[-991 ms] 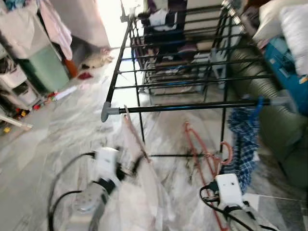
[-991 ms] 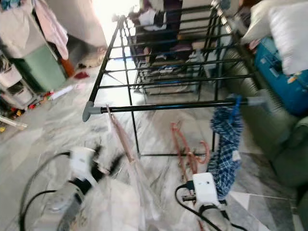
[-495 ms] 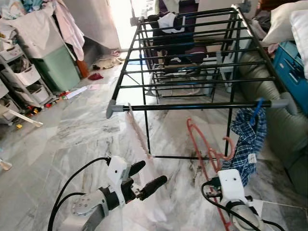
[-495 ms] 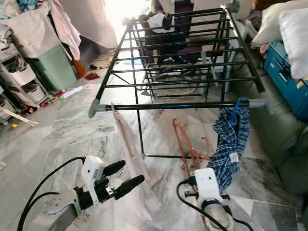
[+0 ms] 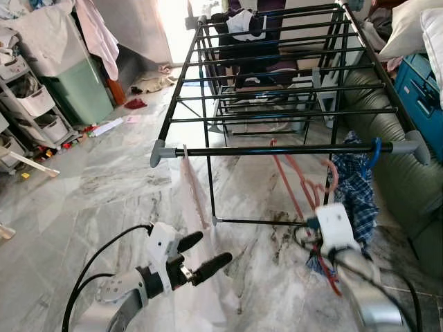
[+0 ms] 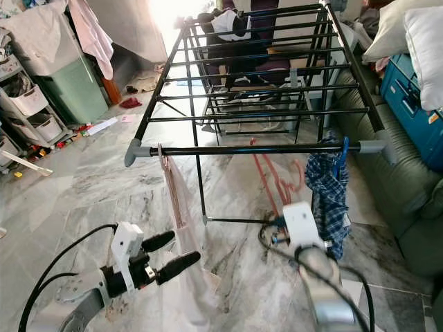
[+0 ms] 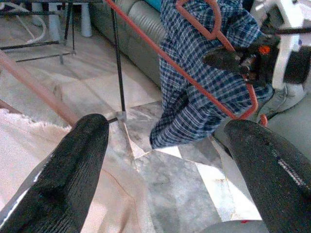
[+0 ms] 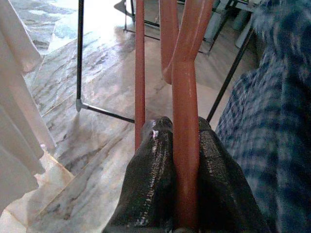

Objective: Hang hanger

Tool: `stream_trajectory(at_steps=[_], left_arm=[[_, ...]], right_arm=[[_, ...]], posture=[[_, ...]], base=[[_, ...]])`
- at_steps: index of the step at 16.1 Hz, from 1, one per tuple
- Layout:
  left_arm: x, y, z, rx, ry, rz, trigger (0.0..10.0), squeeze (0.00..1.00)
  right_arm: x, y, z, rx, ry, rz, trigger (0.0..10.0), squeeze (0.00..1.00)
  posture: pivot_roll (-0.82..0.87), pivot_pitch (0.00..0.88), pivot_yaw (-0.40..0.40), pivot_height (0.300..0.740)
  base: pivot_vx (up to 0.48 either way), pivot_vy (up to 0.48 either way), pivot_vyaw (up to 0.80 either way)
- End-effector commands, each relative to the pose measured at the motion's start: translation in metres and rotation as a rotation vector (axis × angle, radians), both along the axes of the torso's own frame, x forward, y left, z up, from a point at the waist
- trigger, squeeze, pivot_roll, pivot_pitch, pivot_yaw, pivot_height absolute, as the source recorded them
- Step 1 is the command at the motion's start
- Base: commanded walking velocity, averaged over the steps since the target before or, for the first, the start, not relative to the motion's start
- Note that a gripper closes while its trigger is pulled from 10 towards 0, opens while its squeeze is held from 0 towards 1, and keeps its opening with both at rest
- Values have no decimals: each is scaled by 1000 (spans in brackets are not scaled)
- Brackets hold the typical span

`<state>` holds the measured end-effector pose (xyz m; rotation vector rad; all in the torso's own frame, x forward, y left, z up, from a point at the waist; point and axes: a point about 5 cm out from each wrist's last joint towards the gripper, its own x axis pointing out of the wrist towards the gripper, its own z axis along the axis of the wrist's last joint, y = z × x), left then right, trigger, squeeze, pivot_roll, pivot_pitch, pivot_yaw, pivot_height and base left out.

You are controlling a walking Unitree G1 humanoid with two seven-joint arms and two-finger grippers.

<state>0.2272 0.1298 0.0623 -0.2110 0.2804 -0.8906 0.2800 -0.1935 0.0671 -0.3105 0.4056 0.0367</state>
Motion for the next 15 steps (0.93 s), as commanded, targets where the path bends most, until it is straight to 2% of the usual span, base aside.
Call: stream_trajectory(at_steps=[1, 4, 8, 10, 11, 12, 15], left_arm=[[4, 6, -3, 29, -11, 29, 10000, 0], [6, 2, -5, 28, -8, 17, 10000, 0], [5, -9, -4, 20, -20, 15, 10000, 0], [1, -11, -1, 14, -24, 26, 10000, 0], [1, -11, 2, 11, -29, 26, 10000, 0], [0, -12, 4, 9, -34, 27, 10000, 0], [0, -12, 6, 10, -36, 26, 10000, 0]], right_arm=[[16, 0, 5, -1, 7, 13, 10000, 0], [42, 6, 9, -29, 53, 60, 10000, 0], [76, 19, 23, -71, 59, 126, 10000, 0], [79, 16, 17, -56, 106, 99, 10000, 0], [79, 16, 15, -38, 116, 89, 10000, 463], [79, 18, 13, -13, 122, 83, 10000, 1000], [77, 27, 7, 28, 127, 94, 10000, 1000]], posture=[[-158, 0, 119, 740], [-154, 0, 114, 740], [-135, 0, 91, 740], [-125, 0, 80, 740], [-120, 0, 76, 740], [-118, 0, 74, 740], [-118, 0, 74, 740]], base=[[0, 0, 0], [0, 0, 0], [0, 0, 0], [0, 0, 0], [0, 0, 0], [0, 0, 0], [0, 0, 0]])
